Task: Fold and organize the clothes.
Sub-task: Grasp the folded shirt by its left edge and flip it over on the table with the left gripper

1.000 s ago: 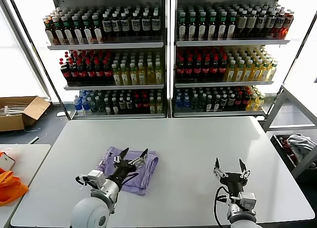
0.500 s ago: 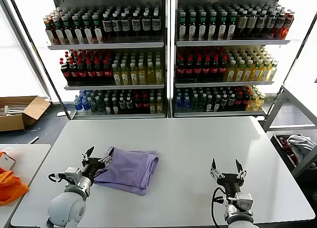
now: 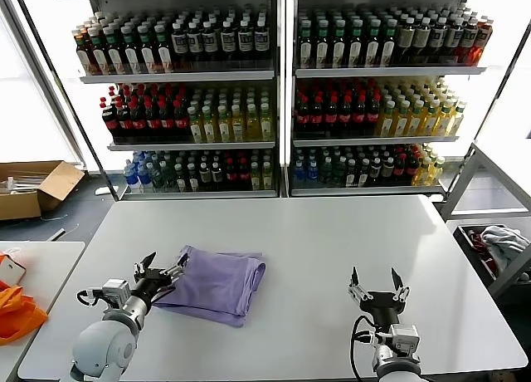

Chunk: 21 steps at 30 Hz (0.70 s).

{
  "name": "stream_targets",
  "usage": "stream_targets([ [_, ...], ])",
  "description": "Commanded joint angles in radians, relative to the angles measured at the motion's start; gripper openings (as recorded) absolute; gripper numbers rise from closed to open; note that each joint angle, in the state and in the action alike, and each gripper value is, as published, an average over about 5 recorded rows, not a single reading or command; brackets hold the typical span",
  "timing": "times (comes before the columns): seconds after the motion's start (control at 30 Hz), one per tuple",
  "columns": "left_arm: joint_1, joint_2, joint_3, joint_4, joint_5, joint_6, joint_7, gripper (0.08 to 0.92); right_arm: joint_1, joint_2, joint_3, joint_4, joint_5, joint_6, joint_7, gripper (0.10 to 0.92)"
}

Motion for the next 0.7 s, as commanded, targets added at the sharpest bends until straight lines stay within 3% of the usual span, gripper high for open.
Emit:
stream_targets([
  [0.03,-0.014,0.007,-0.006,0.069,-0.065,0.018,0.016,0.823,0.000,0.001,-0.003,0.002,-0.006,0.000,0.000,0.823],
  [0.5,0.021,-0.001,0.003,0.056,-0.113,0.045,0.034,0.807,0.000,0.009,-0.014,-0.004,-0.015,0.002,0.001,0.823],
  [0.7,0.021,-0.001,-0.002,0.072,-0.130,0.051,0.037,0.654,-0.001,0.005,-0.010,-0.003,-0.013,0.005,0.000,0.823],
])
